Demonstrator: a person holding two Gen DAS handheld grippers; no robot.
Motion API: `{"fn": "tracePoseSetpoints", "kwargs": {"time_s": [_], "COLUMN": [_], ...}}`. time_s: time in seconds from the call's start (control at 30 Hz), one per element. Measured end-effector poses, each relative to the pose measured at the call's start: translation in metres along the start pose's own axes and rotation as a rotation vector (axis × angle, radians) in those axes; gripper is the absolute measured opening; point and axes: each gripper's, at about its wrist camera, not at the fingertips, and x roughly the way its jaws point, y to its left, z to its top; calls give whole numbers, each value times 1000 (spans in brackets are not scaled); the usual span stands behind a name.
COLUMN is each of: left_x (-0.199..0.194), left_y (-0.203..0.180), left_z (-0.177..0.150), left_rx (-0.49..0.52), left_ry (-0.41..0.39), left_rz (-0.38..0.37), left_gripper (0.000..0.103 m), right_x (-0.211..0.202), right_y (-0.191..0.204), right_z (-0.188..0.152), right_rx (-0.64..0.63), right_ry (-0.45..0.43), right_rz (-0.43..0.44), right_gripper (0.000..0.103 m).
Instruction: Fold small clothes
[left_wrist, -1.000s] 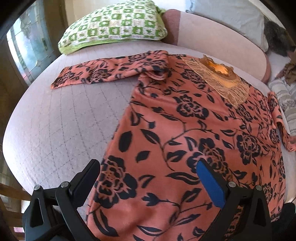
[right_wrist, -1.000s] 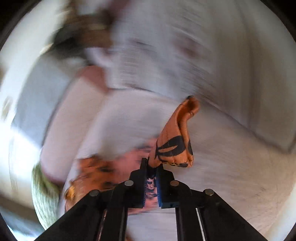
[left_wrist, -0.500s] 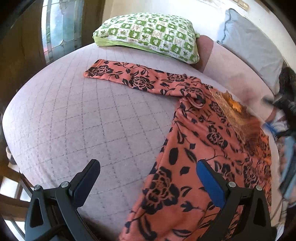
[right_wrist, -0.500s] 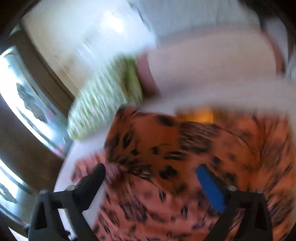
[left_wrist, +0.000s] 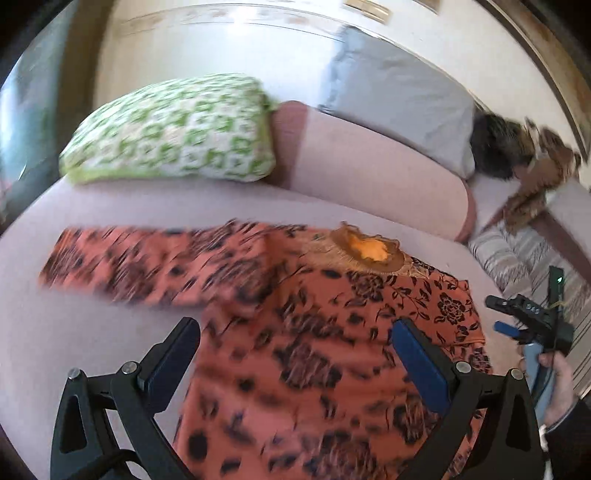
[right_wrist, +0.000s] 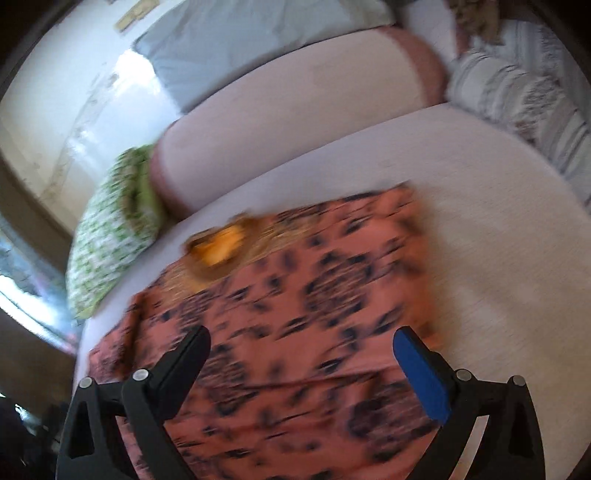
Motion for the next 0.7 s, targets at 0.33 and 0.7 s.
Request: {"fn": "tracePoseSetpoints", "kwargs": {"time_s": [0.33,0.7], "left_x": [127,161], "left_y": [-25,-28], "left_z": [0,-19], "left_rx": [125,225], "left_ry": [193,270], "left_rz": [37,106], "left_gripper": [103,103], "right_x": [58,87], "right_y": [-75,-58], "right_z": [71,82], "right_rx": [66,-112], "right_ry": [106,144], "right_rz": [-47,-192], "right_gripper": [82,17]}}
